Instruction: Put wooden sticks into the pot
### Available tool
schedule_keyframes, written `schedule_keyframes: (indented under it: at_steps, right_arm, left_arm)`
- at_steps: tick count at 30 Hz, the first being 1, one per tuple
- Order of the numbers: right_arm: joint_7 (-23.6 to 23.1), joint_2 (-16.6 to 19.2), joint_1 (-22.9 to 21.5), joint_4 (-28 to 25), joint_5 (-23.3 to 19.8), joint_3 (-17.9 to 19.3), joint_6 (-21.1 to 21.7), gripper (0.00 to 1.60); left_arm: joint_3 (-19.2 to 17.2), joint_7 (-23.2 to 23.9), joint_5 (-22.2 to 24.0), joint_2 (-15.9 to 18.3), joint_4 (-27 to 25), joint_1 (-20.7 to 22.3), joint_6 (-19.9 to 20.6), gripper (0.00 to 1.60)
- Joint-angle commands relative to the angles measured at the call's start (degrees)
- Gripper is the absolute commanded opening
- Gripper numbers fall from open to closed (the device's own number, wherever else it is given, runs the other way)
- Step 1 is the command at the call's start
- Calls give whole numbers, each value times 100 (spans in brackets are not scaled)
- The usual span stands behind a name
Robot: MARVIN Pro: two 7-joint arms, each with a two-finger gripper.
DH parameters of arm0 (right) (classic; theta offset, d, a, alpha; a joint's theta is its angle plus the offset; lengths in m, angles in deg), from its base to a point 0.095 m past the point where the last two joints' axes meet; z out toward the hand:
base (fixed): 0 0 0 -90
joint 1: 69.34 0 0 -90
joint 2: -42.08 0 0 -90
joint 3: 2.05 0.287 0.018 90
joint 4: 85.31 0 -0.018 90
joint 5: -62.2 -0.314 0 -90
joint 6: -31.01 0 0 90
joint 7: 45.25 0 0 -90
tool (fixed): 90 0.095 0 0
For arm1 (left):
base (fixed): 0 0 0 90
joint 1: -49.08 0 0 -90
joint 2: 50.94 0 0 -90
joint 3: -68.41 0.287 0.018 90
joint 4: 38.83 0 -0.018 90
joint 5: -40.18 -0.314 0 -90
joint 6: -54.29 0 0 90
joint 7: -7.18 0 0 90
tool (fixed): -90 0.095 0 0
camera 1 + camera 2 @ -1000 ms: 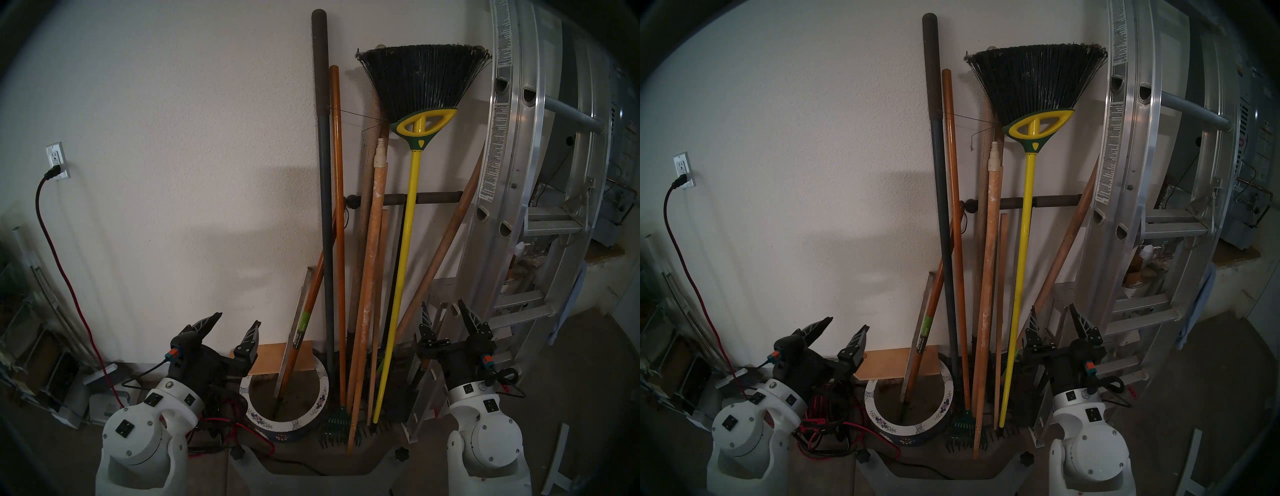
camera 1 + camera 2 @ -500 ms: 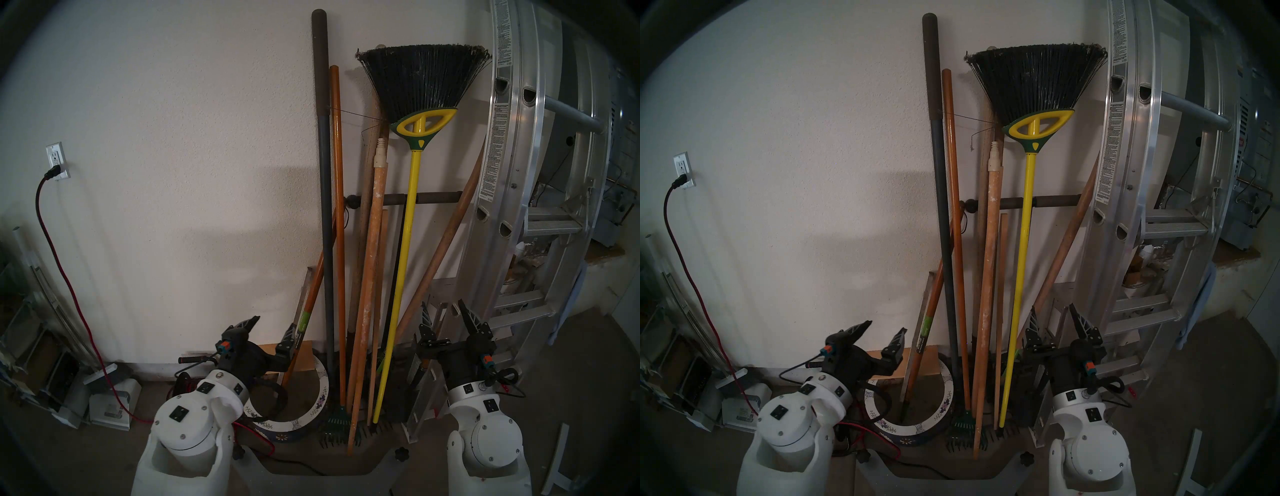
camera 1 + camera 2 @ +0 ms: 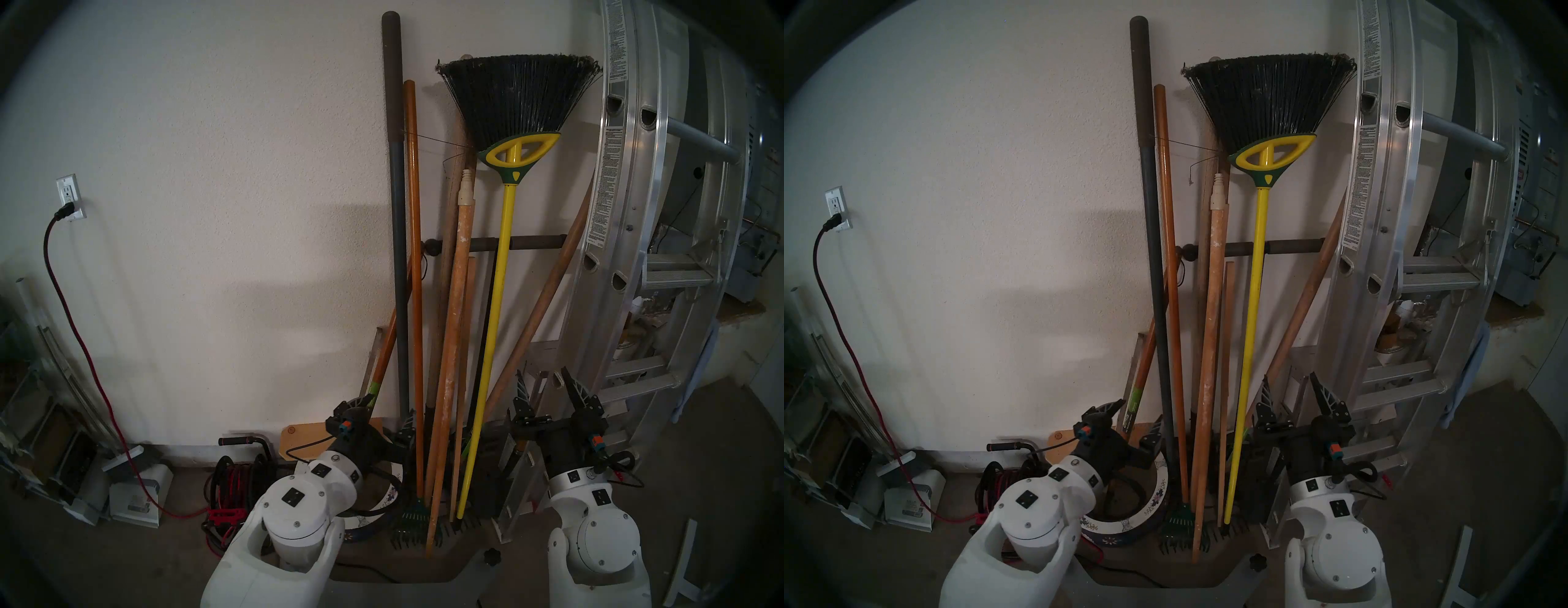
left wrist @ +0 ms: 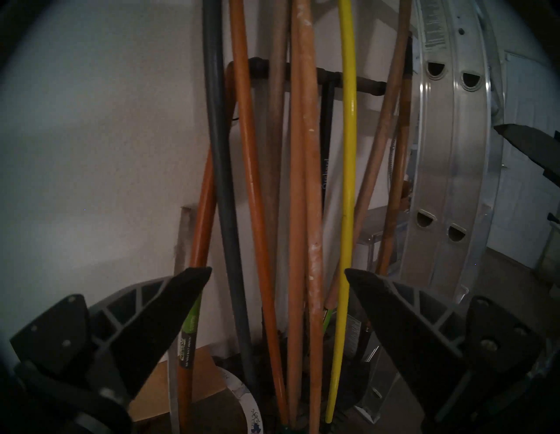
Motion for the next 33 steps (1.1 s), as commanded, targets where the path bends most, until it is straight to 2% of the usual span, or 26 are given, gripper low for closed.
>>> schedule_keyframes:
  at_steps: [1, 4, 6, 10, 11, 16, 18, 19, 21, 22, 33]
  right_arm:
    - [-1, -2, -1, -5, -3, -5, -1, 160]
    - [-1, -2, -2, -5, -2, -4, -1, 160]
    - [-1, -2, -2, -5, -2, -4, -1, 160]
    - [-1, -2, -2, -4, -1, -4, -1, 160]
    - [-1, -2, -2, -4, -1, -4, -1, 160]
    - [-1, -2, -2, -4, 0, -3, -2, 160]
    - [-1, -2, -2, -4, 0, -3, -2, 160]
    - [-1, -2, -2, -4, 0, -3, -2, 160]
    - [-1, -2, -2, -3, 1, -3, -2, 160]
    - [-1, -2, -2, -3, 1, -3, -2, 160]
    - [-1, -2, -2, -3, 2, -3, -2, 160]
  left_arm:
    - [359, -136, 48, 52, 232, 650, 31, 160]
    - [579, -229, 77, -16, 596, 1133, 107, 160]
    - [567, -251, 90, -11, 565, 1045, 81, 160]
    - [689, -351, 137, -70, 806, 1264, 131, 160]
    - [785, -389, 152, -127, 996, 1510, 193, 160]
    - [882, -494, 209, -192, 1191, 1679, 239, 160]
    - [993, -549, 226, -270, 1372, 1937, 304, 160]
    - [990, -570, 242, -250, 1352, 1875, 286, 160]
    - [1135, -630, 251, -369, 1610, 2233, 376, 160]
    - [1107, -634, 263, -324, 1550, 2106, 340, 160]
    - [1471, -935, 387, -673, 2444, 2909, 527, 160]
